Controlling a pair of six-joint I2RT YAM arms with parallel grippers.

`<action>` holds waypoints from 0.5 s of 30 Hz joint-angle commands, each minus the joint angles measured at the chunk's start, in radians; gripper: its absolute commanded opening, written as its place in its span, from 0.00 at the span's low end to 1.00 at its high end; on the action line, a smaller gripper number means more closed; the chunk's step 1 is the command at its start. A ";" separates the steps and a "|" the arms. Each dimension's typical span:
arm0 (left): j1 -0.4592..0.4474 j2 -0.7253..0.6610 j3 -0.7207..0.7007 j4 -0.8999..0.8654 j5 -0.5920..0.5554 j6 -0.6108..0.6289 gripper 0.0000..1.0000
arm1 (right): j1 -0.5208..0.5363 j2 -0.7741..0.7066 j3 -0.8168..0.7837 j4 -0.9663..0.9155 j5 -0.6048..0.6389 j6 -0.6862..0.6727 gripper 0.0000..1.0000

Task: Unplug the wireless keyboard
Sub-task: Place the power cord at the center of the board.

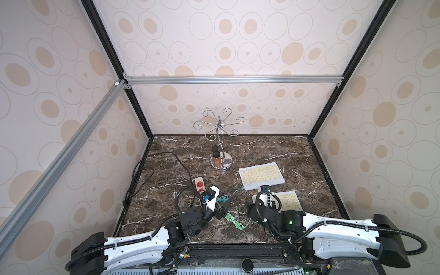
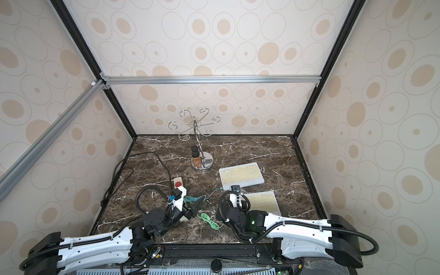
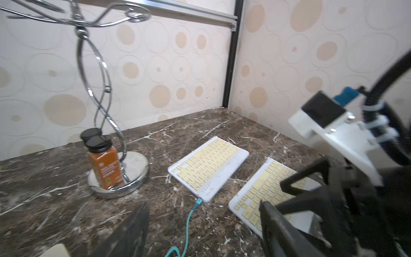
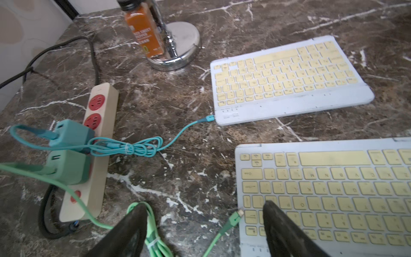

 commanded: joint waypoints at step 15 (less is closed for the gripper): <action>0.404 -0.004 -0.019 -0.088 0.036 -0.198 0.83 | 0.278 0.263 0.175 0.111 0.178 -0.003 0.66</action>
